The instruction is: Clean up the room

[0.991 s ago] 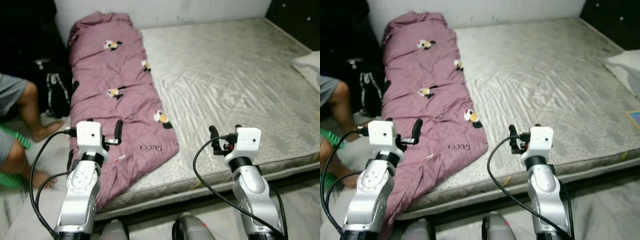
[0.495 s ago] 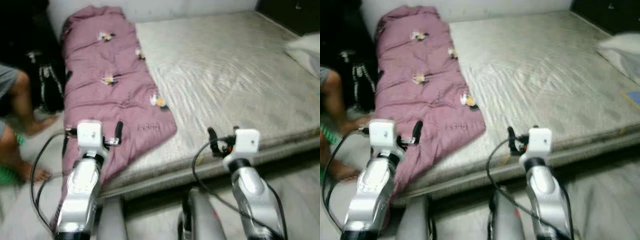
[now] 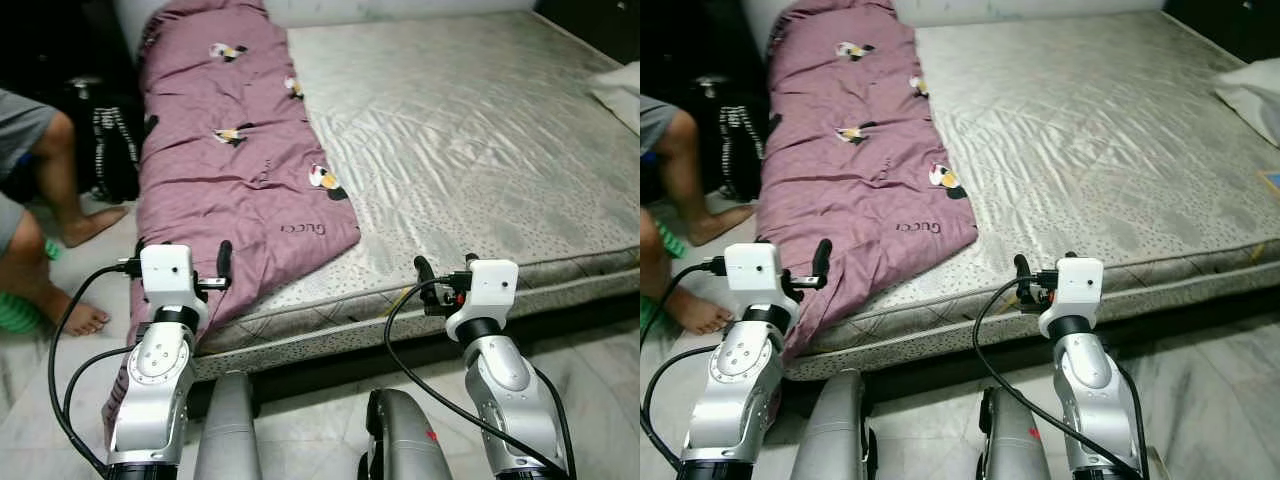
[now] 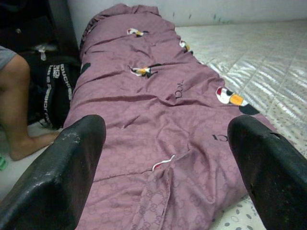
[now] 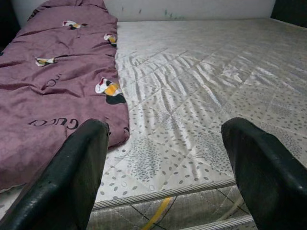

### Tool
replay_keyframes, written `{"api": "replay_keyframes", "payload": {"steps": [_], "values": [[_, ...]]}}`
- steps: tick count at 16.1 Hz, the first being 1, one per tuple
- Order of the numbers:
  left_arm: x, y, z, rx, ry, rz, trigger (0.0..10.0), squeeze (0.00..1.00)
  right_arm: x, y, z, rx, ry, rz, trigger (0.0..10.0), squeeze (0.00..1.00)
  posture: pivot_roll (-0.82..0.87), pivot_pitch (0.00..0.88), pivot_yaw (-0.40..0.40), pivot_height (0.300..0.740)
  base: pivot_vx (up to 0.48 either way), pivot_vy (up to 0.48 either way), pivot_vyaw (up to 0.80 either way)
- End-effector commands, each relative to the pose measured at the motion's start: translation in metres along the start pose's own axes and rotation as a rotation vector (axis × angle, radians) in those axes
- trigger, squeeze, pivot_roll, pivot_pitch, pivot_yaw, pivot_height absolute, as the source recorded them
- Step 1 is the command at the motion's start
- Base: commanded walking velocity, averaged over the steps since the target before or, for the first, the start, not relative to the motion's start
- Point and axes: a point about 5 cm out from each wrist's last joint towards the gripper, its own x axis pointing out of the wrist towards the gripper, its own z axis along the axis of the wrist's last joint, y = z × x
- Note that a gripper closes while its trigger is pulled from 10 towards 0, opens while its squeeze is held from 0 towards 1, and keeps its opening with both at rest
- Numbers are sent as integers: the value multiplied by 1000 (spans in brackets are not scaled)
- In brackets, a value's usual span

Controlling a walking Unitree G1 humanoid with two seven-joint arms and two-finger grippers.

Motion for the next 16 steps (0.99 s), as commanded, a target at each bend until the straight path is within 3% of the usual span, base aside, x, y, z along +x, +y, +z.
{"api": "replay_keyframes", "payload": {"steps": [1, 4, 7, 9, 10, 13, 16], "values": [[0, 2, 1, -3, 2, 12, 10000, 0, 1, 1, 4, 7, -12, 8, 10000, 0, -10, 94, 7, 606, 0, 0, 0], [-1, 4, 1, 0, -3, 34, 10000, 0, 1, 1, 4, 5, -10, 8, 10000, 0, -12, 95, 6, 586, 0, 0, 0], [1, 27, 2, 8, -5, 206, 10000, 0, -1, -1, 3, -1, -4, 7, 10000, 0, -13, 98, 3, 581, 0, 0, 0], [2, 34, -1, -6, 17, 235, 10000, 0, -3, -3, 2, -8, 2, 13, 10000, 0, -12, 99, 2, 581, 0, 0, 0], [6, 45, -5, -3, 33, 268, 10000, 0, -10, -11, -1, -21, 15, 5, 10000, 0, -14, 109, 1, 581, 0, 0, 0], [15, 54, -8, -16, 48, 307, 10000, 0, -19, -17, -2, -33, 29, 2, 10000, 0, -31, 129, -6, 571, 0, 0, 0], [26, 54, -6, -17, 36, 325, 10000, 0, -24, -20, -2, -41, 40, 5, 10000, 0, -43, 144, -12, 541, 0, 0, 0]]}}
